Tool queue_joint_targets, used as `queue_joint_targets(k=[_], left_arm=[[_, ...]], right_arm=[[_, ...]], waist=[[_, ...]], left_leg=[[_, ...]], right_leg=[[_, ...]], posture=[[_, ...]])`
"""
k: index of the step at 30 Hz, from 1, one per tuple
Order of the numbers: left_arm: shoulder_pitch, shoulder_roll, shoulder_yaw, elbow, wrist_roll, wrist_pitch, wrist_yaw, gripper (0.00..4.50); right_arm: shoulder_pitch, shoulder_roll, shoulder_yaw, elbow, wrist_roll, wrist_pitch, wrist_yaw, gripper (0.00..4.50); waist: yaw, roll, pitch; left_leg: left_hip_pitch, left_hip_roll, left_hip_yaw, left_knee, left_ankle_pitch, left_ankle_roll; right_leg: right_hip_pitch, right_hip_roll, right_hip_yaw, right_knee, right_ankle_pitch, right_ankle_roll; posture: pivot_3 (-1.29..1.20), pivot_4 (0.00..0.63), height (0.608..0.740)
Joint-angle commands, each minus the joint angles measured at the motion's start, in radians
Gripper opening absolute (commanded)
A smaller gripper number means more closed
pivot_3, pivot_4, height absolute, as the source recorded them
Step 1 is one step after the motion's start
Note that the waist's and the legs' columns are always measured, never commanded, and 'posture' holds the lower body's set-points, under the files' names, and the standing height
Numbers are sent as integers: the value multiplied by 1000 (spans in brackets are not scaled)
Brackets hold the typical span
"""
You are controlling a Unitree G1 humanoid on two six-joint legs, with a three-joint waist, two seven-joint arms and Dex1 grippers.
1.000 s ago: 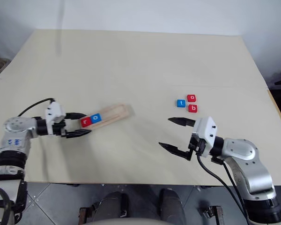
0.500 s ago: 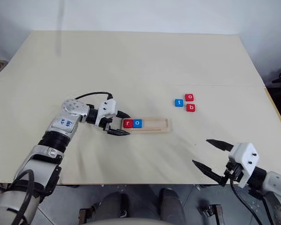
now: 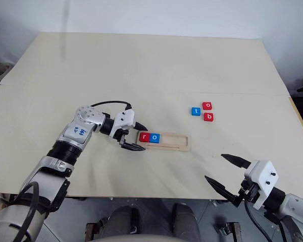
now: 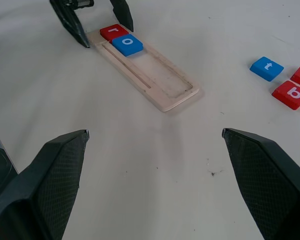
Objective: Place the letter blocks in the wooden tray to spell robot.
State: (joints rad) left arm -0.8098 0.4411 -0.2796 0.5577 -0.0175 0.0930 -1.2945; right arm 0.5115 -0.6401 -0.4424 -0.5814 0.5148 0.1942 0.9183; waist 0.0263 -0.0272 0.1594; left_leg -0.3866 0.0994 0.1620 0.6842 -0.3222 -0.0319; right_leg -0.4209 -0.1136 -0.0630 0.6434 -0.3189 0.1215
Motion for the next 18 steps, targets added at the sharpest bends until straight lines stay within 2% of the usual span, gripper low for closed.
queue_joint_targets(k=[1, 8, 10, 14, 18], left_arm=[[23, 6, 69, -41, -62, -23, 13, 4487], [129, 115, 306, -143, -281, -81, -50, 4487], [173, 163, 364, -157, -295, -137, -35, 4487], [277, 226, 438, -172, -316, -205, -29, 4487], [411, 252, 506, -279, -379, -102, 27, 4487]], right_arm=[[-23, 3, -11, 2, 12, -12, -14, 4500], [-207, 8, 10, 53, 90, 107, -111, 4500], [-259, 10, 21, 67, 100, 121, -122, 4500], [-368, 15, 61, 110, 75, 177, -202, 4500], [-522, 43, 170, 232, -47, 217, -332, 4500]], waist=[[0, 0, 0], [-14, 1, 0], [-14, 1, 1], [-13, 1, 1], [-13, 1, 1]], left_leg=[[0, 0, 0, 0, 0, 0], [0, 0, -5, 0, 0, 0], [0, 0, -7, 0, 0, 0], [0, -1, -7, 0, 0, 0], [0, -1, -7, 0, 0, 0]], right_leg=[[0, 0, 0, 0, 0, 0], [0, 1, 0, 1, 0, -1], [0, 2, 0, 2, -1, -1], [0, 1, 0, 1, -1, -1], [0, 1, 0, 1, -1, -1]], posture=[[0, 150, 740], [0, 150, 740], [0, 150, 740], [0, 150, 740], [0, 150, 740]])
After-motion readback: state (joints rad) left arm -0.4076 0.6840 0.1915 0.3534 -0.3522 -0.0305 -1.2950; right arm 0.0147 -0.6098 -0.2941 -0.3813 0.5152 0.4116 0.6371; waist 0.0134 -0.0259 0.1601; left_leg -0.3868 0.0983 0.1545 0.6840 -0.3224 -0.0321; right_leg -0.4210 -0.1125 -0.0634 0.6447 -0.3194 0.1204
